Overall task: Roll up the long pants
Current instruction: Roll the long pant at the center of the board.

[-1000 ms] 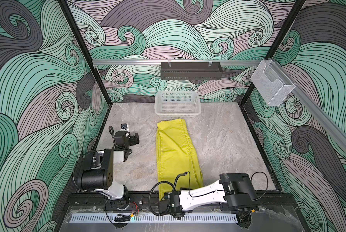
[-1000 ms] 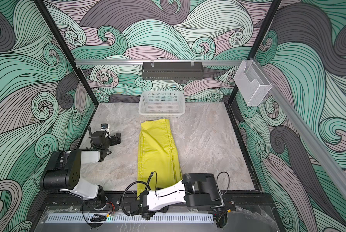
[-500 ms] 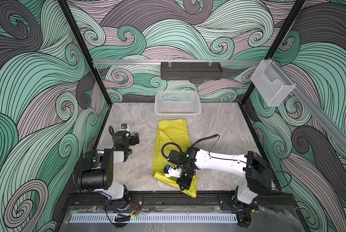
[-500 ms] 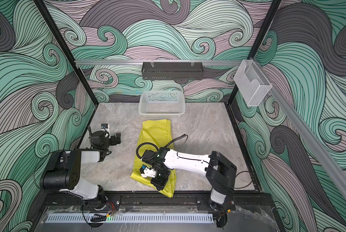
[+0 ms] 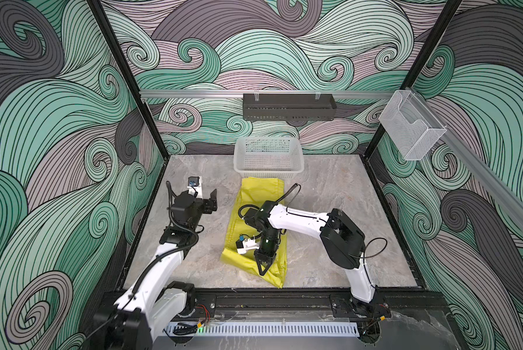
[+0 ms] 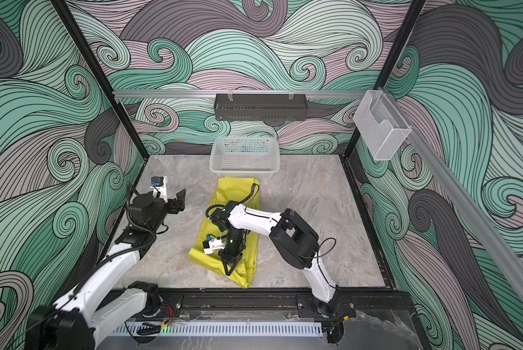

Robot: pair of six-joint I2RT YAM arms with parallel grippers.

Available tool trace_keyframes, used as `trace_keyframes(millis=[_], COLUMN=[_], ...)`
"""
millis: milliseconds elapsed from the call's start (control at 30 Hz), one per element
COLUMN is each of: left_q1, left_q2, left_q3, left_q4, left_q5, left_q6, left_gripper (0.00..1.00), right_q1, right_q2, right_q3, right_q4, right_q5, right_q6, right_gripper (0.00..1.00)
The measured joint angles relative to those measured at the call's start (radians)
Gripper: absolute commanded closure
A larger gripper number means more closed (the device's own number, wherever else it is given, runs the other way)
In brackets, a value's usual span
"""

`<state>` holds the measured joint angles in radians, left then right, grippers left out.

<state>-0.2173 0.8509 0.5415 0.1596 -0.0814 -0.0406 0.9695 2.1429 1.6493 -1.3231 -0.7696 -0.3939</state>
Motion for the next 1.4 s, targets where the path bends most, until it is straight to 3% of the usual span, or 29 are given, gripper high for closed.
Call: trace_keyframes(millis=[133, 267, 333, 433, 500, 567, 600, 733, 867, 1100, 1200, 1400], left_q1=[-0.17, -0.367, -0.444, -0.471, -0.475, -0.5, -0.538, -0.663, -0.676, -0.717, -0.751, -0.958], left_q2=[-0.211, -0.322, -0.307, -0.198, -0.12, -0.076, -0.079, -0.155, -0.262, -0.262, -0.194, 0.06], left_q3=[-0.015, 0.04, 0.166, 0.433, 0.557, 0.563, 0.525, 0.405, 0.398, 0.279, 0.245, 0.223], left_q4=[-0.168, -0.378, -0.552, -0.807, -0.958, -1.071, -1.13, -1.313, -1.363, -1.323, -1.293, -1.203], left_q5=[-0.078, -0.212, -0.234, -0.224, -0.212, -0.206, -0.2, -0.189, -0.178, -0.078, -0.023, -0.012], left_q6=[-0.035, -0.026, 0.021, 0.126, 0.176, 0.204, 0.219, 0.24, 0.272, 0.37, 0.435, 0.566], left_gripper=[0.24, 0.24, 0.24, 0.25, 0.33, 0.45, 0.46, 0.41, 0.42, 0.41, 0.42, 0.44], right_q1=[-0.043, -0.048, -0.046, -0.045, -0.042, -0.039, -0.037, -0.04, -0.052, -0.065, -0.066, -0.078], right_q2=[0.127, 0.237, 0.263, 0.283, 0.293, 0.296, 0.297, 0.297, 0.297, 0.297, 0.297, 0.297], right_q3=[0.055, 0.016, -0.024, -0.053, -0.047, -0.037, -0.035, -0.034, -0.023, -0.012, -0.012, -0.011], right_q4=[-0.122, -0.184, -0.199, -0.22, -0.232, -0.243, -0.245, -0.248, -0.257, -0.265, -0.265, -0.266], right_q5=[-0.141, -0.251, -0.302, -0.351, -0.37, -0.388, -0.396, -0.413, -0.403, -0.374, -0.362, -0.331], right_q6=[-0.14, -0.27, -0.335, -0.411, -0.443, -0.469, -0.483, -0.509, -0.511, -0.504, -0.503, -0.488], right_gripper=[1.0, 1.0, 1.0, 1.0, 1.0, 1.0, 1.0, 1.0, 1.0, 1.0, 1.0, 1.0])
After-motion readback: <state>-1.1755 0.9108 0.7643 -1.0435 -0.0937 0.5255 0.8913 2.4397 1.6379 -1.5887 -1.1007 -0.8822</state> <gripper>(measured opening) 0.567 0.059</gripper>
